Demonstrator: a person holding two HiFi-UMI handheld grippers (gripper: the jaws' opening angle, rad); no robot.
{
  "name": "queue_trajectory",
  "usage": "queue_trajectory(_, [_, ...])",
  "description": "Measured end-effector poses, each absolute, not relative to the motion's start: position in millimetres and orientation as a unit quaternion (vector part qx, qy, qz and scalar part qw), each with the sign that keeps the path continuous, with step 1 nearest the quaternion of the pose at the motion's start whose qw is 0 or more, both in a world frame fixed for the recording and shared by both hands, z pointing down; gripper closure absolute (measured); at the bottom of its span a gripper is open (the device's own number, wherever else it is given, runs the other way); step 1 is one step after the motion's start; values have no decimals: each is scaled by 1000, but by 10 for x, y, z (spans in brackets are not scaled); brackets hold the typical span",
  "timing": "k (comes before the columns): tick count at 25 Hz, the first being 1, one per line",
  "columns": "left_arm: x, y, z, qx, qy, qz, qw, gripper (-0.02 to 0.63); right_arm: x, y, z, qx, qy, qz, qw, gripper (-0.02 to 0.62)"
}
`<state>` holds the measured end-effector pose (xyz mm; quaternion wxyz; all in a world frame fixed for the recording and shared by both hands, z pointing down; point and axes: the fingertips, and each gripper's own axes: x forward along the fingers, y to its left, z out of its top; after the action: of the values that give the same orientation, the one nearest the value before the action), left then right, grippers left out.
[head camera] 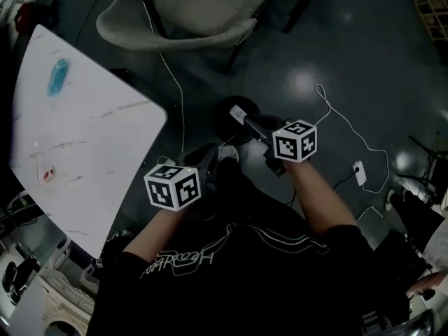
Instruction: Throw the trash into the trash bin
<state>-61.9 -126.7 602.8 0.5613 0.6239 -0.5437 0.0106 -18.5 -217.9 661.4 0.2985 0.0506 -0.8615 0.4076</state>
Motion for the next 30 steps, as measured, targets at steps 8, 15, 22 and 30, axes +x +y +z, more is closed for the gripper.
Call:
queue_trajectory(8, [-919, -1078, 4806, 674, -598, 8, 434, 601, -570, -1966, 4743, -23, -914, 366, 172, 563])
queue_trajectory(15, [-1350, -560, 3886, 638, -664, -65, 384, 601, -1064, -1443, 3597, -103, -933, 326, 110, 561])
queue_trajectory(22, [-2002, 203, 3307, 600, -735, -93, 301, 601, -1868, -812, 2937, -189, -951, 221, 105, 561])
queue_trajectory(30, [-2868, 1114, 3343, 561, -771, -98, 285, 601, -2786, 136, 2937, -260, -930, 227, 129, 560])
